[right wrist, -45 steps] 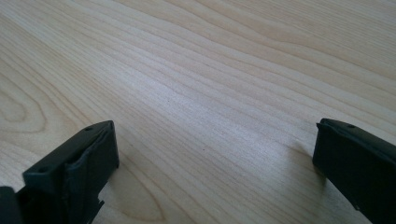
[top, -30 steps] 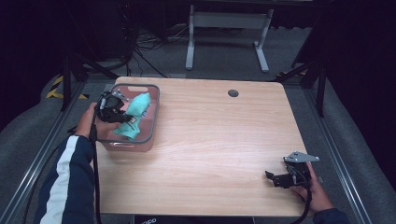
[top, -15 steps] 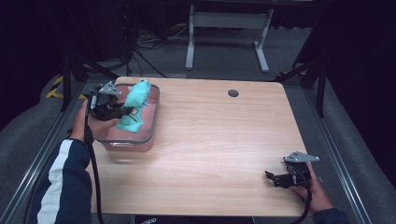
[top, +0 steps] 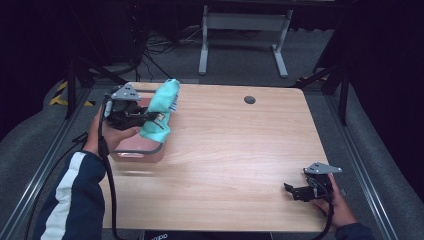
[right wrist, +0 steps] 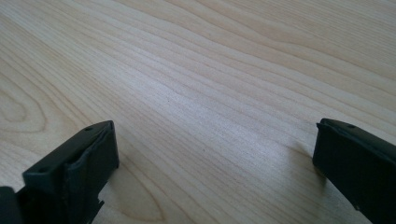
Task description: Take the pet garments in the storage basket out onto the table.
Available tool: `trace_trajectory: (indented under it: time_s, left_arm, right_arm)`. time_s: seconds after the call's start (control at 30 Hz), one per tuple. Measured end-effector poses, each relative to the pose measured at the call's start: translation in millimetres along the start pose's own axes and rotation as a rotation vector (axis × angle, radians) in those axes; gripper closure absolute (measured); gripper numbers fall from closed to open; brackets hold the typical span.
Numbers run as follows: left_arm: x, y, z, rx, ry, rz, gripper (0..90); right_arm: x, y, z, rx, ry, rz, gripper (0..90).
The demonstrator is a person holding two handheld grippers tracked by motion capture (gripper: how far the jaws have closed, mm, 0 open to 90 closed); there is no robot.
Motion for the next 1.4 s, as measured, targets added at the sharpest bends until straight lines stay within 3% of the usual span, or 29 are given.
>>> trace_trajectory:
  time_s: [0.13,0.17,0.23,0.27,0.4,0.53,0.67,0.77,0.93,1.0,1.07,1.4]
  left_arm:
    - [-11.4,22.3,13.6,-0.053,0.009,-0.047,76.8]
    - [-11.4,22.3,13.6,-0.053,0.009,-0.047,76.8]
    - [-24.7,33.7,19.8,-0.092,-0.02,-0.076,76.8]
    - [-24.7,33.7,19.8,-0.092,-0.02,-0.076,76.8]
    - [-55.4,54.0,25.3,-0.133,-0.078,-0.136,76.8]
    - [-82.6,68.1,26.3,-0.149,-0.126,-0.174,76.8]
    - [-109.3,79.8,24.6,-0.162,-0.186,-0.185,76.7]
    - [-124.6,85.7,22.2,-0.165,-0.203,-0.222,76.7]
    - [-146.6,91.7,19.3,-0.188,-0.267,-0.232,76.5]
    - [-153.3,93.2,17.4,-0.174,-0.273,-0.251,76.5]
    - [-161.3,94.8,15.3,-0.186,-0.302,-0.238,76.5]
    - [-191.8,104.9,3.2,-0.211,-0.399,-0.26,75.7]
  right_arm:
    - [0.0,0.0,0.0,0.0,0.0,0.0,0.6]
    - [-0.1,0.1,0.1,0.001,0.0,0.001,0.6]
    - [-0.1,0.1,0.1,0.001,0.0,0.001,0.6]
    - [-0.1,0.1,0.1,0.001,0.0,0.001,0.6]
    - [-0.1,0.1,0.1,0.0,0.0,0.001,0.6]
    - [-0.1,0.1,0.1,0.001,0.0,0.001,0.6]
    - [0.0,-0.1,0.0,-0.001,0.0,-0.001,0.6]
    - [0.0,-0.1,0.0,-0.001,0.0,-0.001,0.6]
    - [0.0,-0.1,0.0,-0.001,0.0,0.0,0.6]
    - [0.0,-0.1,0.0,-0.001,0.0,0.0,0.6]
    - [0.0,0.0,0.0,-0.001,0.0,-0.001,0.6]
    - [0.0,0.0,0.0,-0.001,0.0,0.0,0.6]
Point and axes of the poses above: each handheld gripper's, and its own axes: x roughly backward along the jaws, z roughly out of its top, y roughly to its right, the point moved 2 cm from there along -x, roughly forward along the jaws, and after that the axes turned 5 degrees about -y, right-handed, at the moved point
